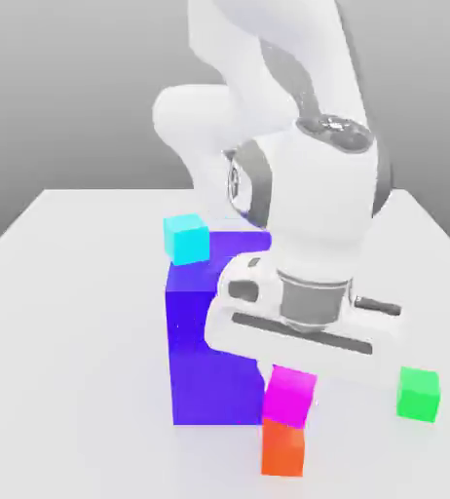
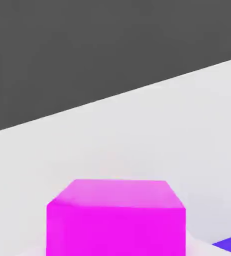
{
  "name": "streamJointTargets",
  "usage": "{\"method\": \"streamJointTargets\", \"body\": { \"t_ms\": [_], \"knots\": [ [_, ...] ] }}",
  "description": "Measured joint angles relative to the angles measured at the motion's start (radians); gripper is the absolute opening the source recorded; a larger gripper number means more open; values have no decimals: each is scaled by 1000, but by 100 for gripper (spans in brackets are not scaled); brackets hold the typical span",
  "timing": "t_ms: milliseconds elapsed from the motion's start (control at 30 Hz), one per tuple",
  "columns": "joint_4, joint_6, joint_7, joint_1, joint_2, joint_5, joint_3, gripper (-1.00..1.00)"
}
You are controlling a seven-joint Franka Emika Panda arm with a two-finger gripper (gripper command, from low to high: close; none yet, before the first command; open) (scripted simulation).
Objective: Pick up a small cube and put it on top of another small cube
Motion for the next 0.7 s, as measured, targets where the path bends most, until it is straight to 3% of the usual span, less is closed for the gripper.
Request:
{"method": "streamJointTargets", "body": {
  "t_ms": [333,567,600,700],
  "knots": [
    [-94,40,465,192,-44,160,88,-100],
    [-84,177,641,259,121,-19,3,-100],
    [-82,197,662,273,147,-47,-17,100],
    [-82,197,662,273,147,-47,-17,100]
  ]
}}
